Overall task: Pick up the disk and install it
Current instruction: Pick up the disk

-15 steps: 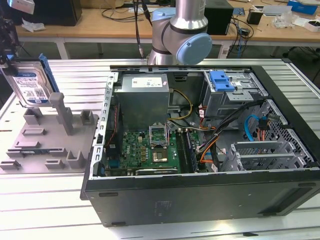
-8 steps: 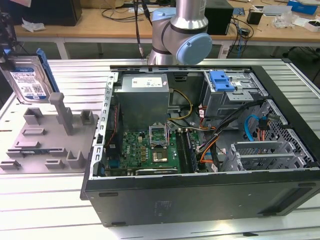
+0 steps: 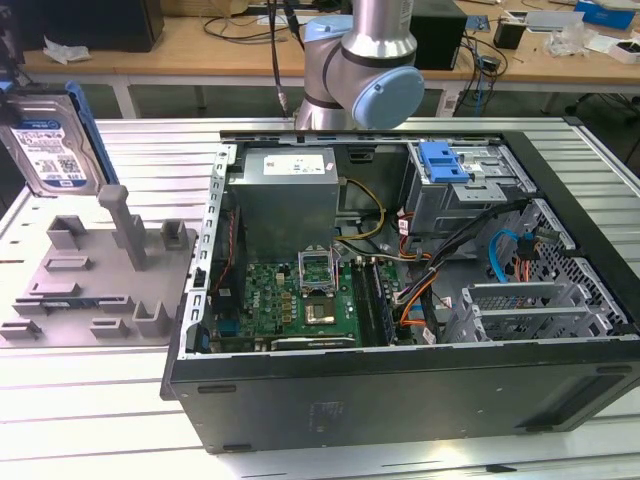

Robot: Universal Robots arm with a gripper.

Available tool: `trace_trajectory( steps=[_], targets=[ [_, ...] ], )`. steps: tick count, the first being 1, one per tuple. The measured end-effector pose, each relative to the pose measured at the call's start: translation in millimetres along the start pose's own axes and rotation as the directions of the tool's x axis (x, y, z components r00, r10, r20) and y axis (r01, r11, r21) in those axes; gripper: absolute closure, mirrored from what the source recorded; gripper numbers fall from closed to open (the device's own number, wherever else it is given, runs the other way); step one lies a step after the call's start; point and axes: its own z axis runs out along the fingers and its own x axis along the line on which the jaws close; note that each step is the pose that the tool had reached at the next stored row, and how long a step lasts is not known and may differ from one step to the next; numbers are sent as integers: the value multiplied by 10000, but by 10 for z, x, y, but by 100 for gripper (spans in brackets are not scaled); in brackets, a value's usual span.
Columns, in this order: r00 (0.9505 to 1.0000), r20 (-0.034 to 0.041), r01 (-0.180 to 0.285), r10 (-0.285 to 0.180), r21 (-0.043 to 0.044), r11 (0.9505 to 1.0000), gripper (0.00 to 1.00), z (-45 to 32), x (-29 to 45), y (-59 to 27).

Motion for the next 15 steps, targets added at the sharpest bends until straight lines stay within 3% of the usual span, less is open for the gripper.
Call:
trace_trajectory(
  steps=[15],
  targets=[
    [10000,0,0,0,0,10000,63,-444,-5,-7]
  ],
)
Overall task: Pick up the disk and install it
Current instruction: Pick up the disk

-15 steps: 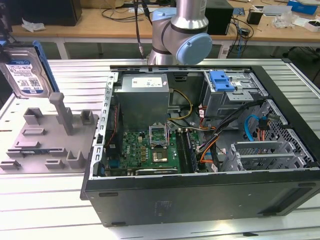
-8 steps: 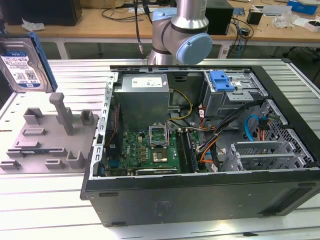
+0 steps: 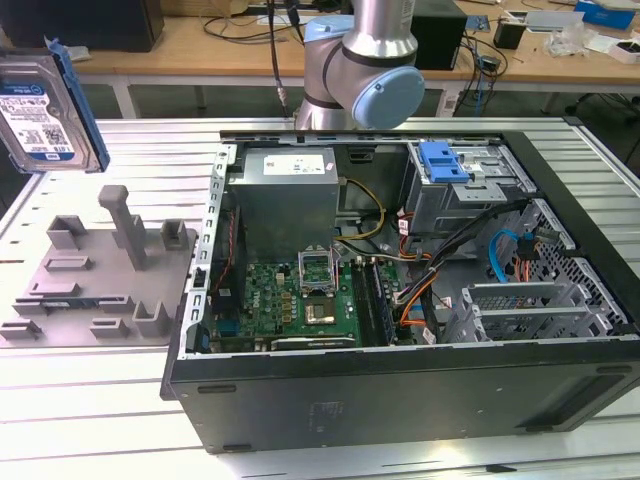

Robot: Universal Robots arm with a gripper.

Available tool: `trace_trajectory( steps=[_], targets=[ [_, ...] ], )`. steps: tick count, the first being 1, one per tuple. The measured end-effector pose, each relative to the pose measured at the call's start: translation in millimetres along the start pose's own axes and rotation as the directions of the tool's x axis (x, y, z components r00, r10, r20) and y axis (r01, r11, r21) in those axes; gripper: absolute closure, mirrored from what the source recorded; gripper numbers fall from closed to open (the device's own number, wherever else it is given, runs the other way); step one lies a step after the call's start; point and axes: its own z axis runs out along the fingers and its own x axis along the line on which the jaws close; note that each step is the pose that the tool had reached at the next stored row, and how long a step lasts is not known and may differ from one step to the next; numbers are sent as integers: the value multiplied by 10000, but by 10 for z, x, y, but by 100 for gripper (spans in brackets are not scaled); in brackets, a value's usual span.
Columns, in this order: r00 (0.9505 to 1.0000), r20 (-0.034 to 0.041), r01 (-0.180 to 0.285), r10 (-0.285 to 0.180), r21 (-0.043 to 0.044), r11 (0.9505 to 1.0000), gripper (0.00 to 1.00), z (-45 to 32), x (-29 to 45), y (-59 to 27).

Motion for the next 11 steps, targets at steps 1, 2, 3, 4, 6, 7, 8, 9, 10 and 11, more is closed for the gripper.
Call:
trace_trajectory(
  steps=[1,2,3,4,6,7,8,9,10,11],
  targets=[
    [10000,0,0,0,0,10000,63,-24,0,0],
    [10000,0,0,0,0,10000,63,-52,-1,-1],
    [10000,1,-1,1,1,10000,63,-72,-1,-1],
    [10000,0,0,0,0,10000,63,-108,-1,-2],
    [10000,0,0,0,0,10000,63,-170,-2,-3],
    [10000,0,0,0,0,10000,63,-189,-2,-4],
    [10000,0,0,0,0,10000,63,-214,-3,-4],
    [10000,0,0,0,0,10000,63,-233,-3,-4],
    [10000,0,0,0,0,10000,63,-272,-3,-5],
    [10000,0,-1,1,0,10000,63,-306,-4,-6]
  ],
)
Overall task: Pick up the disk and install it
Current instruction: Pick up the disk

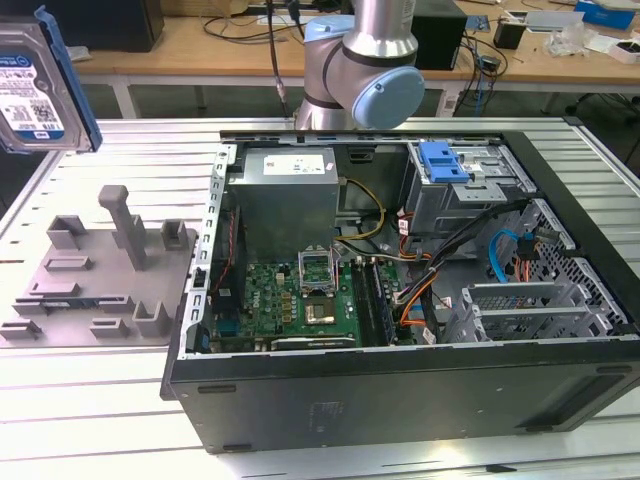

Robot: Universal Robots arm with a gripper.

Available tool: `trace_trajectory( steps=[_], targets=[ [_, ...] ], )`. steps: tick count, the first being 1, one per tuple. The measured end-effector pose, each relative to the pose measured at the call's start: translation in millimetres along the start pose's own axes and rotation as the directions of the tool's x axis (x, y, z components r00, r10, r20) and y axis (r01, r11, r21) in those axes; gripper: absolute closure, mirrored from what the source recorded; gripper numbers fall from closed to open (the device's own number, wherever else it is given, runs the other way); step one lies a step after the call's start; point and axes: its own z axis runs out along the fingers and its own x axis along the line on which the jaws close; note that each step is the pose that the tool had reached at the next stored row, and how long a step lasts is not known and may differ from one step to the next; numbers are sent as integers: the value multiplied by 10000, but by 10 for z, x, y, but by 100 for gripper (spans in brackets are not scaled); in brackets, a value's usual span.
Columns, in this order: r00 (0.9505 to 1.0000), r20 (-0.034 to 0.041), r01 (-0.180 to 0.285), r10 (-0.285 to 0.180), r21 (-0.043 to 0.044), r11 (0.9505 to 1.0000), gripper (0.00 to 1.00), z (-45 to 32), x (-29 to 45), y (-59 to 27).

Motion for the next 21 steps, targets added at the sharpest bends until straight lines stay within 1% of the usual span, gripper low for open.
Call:
trace_trajectory(
  steps=[2,4,6,7,9,21],
  targets=[
    [10000,0,1,-1,0,10000,63,-38,0,-1],
    [10000,0,1,-1,0,10000,63,-102,-1,-4],
    [10000,1,0,0,1,10000,63,-142,-2,-6],
    [10000,0,0,0,1,10000,63,-178,-2,-8],
    [10000,0,1,-1,0,10000,63,-203,-3,-10],
    [10000,-4,1,-1,0,10000,63,-203,-2,-10]
  ],
)
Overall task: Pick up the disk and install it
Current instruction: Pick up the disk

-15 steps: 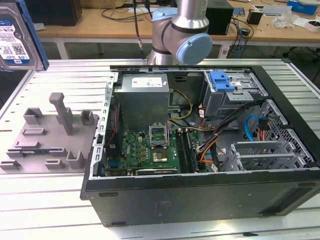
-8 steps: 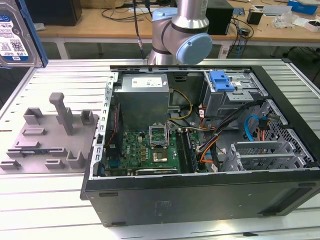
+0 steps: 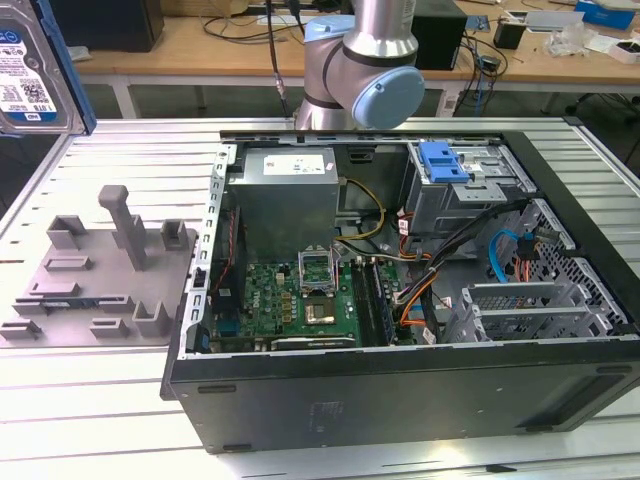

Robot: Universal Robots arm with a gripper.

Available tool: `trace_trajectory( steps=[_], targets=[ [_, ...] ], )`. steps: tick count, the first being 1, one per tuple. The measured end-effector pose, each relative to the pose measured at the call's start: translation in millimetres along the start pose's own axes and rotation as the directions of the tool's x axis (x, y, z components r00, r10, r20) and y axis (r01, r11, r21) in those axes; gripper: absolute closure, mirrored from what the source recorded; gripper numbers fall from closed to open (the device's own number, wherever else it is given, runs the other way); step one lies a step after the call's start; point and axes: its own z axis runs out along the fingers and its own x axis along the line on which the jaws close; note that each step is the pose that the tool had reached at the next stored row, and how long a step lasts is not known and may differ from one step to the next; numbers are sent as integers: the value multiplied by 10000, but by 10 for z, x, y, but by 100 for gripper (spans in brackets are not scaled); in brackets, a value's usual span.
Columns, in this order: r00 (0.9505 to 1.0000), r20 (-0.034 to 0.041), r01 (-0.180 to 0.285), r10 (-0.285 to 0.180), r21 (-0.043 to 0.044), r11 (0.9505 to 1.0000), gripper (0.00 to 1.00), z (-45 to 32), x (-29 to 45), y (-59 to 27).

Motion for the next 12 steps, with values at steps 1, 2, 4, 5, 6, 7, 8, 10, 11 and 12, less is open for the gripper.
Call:
trace_trajectory(
  steps=[1,2,4,5,6,7,8,10,11,12],
  targets=[
    [10000,0,1,-1,0,10000,63,0,0,0],
    [10000,0,0,0,-1,10000,63,0,4,-6],
    [10000,-1,0,0,-1,10000,63,-1,22,-47],
    [10000,0,0,0,-1,10000,63,-1,30,-74],
    [10000,0,-1,1,-1,10000,63,-2,37,-109],
    [10000,1,0,0,-2,10000,63,-2,48,-159],
    [10000,0,0,0,-5,10000,63,-3,56,-191],
    [10000,0,0,0,-11,10000,63,-5,78,-291],
    [10000,0,0,0,-13,10000,63,-5,85,-317],
    [10000,0,-1,1,-16,10000,63,-6,93,-356]
  ],
)
